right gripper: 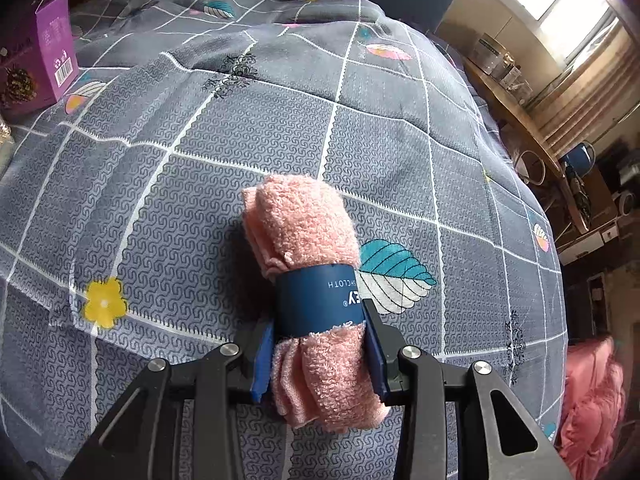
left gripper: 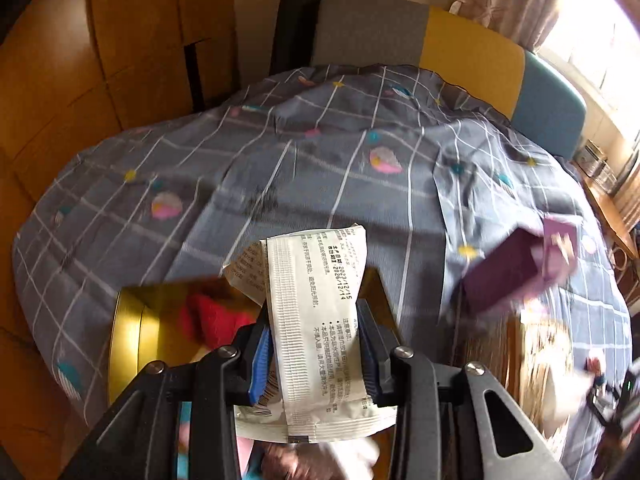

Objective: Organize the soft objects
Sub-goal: 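Carry the white packet over the gold tray and release it with the left tool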

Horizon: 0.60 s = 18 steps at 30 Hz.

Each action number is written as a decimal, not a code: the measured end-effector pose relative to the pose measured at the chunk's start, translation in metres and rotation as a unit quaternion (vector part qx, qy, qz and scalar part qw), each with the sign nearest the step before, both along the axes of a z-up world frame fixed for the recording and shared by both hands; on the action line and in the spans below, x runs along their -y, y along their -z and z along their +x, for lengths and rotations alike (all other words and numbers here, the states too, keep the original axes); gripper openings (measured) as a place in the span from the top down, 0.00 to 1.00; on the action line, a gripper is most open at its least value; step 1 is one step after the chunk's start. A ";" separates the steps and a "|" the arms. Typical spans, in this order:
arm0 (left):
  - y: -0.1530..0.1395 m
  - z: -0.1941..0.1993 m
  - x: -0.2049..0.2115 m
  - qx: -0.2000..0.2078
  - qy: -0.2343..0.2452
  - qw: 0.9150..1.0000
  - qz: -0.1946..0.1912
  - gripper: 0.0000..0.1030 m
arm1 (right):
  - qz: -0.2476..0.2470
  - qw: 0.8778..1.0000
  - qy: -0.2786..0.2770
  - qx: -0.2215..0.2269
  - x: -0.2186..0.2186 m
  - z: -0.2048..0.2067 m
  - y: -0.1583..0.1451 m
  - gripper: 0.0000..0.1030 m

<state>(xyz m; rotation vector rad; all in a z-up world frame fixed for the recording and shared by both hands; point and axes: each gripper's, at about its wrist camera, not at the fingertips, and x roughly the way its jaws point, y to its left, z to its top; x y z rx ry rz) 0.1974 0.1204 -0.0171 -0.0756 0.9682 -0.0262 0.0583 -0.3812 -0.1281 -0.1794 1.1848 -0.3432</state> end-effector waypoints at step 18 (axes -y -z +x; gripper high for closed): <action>0.057 -0.050 0.003 -0.028 0.025 0.994 -0.104 0.64 | -0.028 1.000 0.000 0.002 -0.014 -0.006 0.000 0.62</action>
